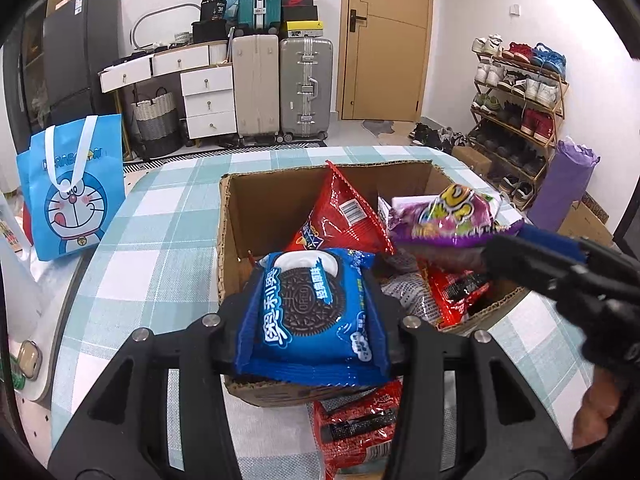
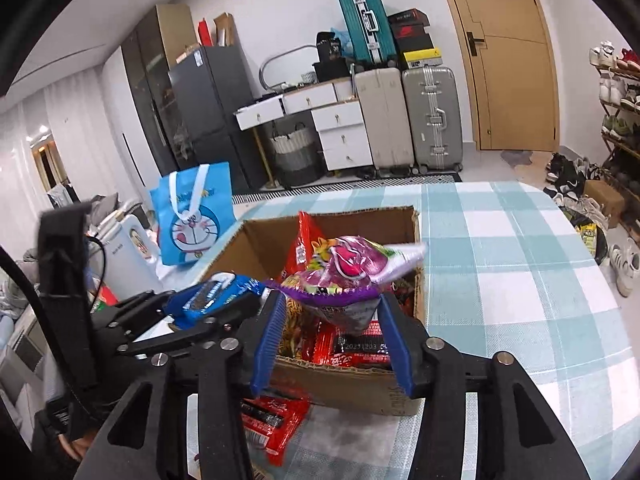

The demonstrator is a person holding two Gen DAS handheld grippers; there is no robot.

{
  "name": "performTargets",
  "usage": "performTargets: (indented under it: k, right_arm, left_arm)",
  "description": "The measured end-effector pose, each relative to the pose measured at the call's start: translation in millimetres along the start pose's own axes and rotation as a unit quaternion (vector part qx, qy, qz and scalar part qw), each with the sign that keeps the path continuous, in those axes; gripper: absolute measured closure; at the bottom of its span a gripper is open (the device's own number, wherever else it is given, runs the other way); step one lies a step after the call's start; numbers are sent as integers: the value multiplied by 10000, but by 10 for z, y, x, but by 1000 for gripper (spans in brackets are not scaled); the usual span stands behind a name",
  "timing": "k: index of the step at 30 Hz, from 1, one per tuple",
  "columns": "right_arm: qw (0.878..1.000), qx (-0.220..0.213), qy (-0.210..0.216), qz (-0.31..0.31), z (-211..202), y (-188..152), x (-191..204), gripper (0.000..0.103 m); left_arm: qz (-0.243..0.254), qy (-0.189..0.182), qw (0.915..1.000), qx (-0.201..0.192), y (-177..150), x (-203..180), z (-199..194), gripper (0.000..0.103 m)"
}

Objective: Organize snacks
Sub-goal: 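Release the Oreo packet and candy bag into the box, opening both tools, then move the left tool to the red snack packet while the right tool approaches the cracker pack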

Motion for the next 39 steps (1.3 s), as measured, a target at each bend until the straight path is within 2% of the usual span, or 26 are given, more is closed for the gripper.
performTargets:
  k: [2, 4, 6, 7, 8, 10, 11, 14, 20, 27, 39]
  right_arm:
    - [10000, -40, -18, -18, -45, 4, -16, 48]
    - [10000, -72, 4, 27, -102, 4, -50, 36]
    - [9998, -84, 101, 141, -165, -7, -86, 21]
    - [9995, -68, 181, 243, -195, -14, -120, 18]
    - [9993, -54, 228, 296, -216, -15, -133, 12]
    - [9983, -15, 388, 435, -276, -38, -178, 5]
    - [9980, -23, 425, 463, -313, -59, -180, 3]
    - [9975, -57, 507, 480, -415, -105, -216, 1]
    - [9971, 54, 545, 534, -530, -246, -240, 1]
    - [9970, 283, 564, 450, -552, -416, -181, 1]
    - [9961, 675, 310, 480, -335, -603, -177, 1]
  left_arm:
    - [-18, -6, 10000, 35, 0, 8, 2, 60]
    - [-100, -71, 9999, 58, -1, 26, -8, 59]
    - [-142, -121, 9998, 33, 0, 38, -59, 52]
    - [-139, -117, 9998, 16, -5, 39, -93, 39]
    - [-122, -174, 9998, -42, -6, 18, -139, 31]
    - [-6, -210, 9997, -154, -21, -26, -249, 18]
    - [74, -94, 9997, -203, -32, -41, -312, 13]
    - [147, 4, 9994, -307, -72, -55, -484, 1]
    - [-80, -225, 9994, -243, -242, 6, -738, 1]
    - [-211, -162, 9996, -133, -511, 99, -970, 1]
    - [-398, -34, 9990, 223, -850, 237, -942, 1]
Point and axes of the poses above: each gripper's, at about its wrist camera, not at the fingertips, and z roughly the way its jaws point, x to its left, y to its top, the point moved 5 cm from there along z, roughly the way its jaws point, and after that the axes turned 12 degrees about z, right-handed, at the moved point
